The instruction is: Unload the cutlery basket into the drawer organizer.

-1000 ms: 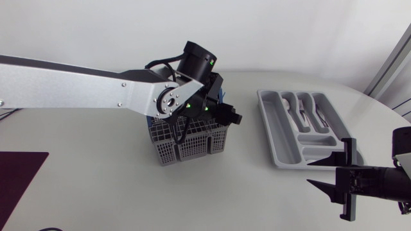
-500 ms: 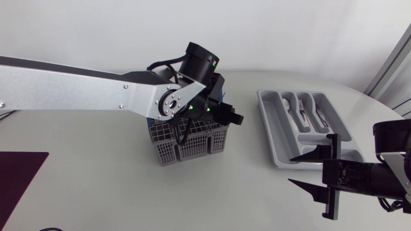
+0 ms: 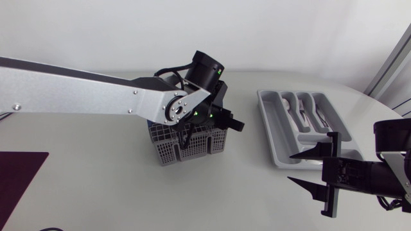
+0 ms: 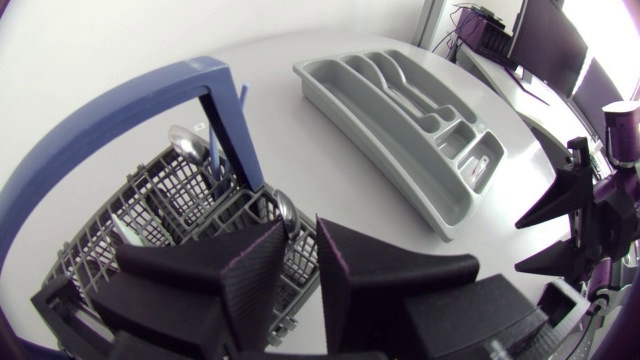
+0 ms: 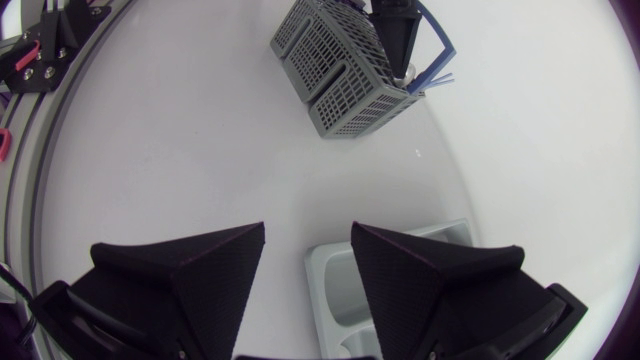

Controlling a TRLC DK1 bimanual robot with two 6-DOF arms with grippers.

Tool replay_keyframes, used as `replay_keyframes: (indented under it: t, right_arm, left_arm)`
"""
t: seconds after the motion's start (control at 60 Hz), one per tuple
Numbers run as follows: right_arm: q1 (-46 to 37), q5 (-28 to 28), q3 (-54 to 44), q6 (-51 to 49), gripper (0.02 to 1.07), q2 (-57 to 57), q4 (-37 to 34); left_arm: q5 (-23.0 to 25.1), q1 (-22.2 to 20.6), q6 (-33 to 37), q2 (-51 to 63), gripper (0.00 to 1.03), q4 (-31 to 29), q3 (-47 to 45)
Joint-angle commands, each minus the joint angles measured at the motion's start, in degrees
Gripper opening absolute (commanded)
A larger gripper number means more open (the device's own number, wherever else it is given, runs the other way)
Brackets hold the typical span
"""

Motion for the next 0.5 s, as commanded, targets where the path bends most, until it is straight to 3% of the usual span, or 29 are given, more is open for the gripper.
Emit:
replay_keyframes:
  t: [0.0,0.35,0.483]
  right_arm:
    - [0.6,-0.5,-2.1,0.9,0.66,-0.1,0.3]
    - [0.7,-0.5,-2.9,0.9,0.66,-0.7,0.4]
    - [1.2,-0.4,-2.9,1.1,0.66,-0.9,0.3]
  left_arm:
    - [-0.6,-0.6,1.3,1.6,0.27,-0.1,-0.4]
    - [-0.8,-0.4,4.1,1.4,0.11,0.0,-1.1]
    - [1.2,-0.2,4.8,0.3,0.09,0.3,-2.1]
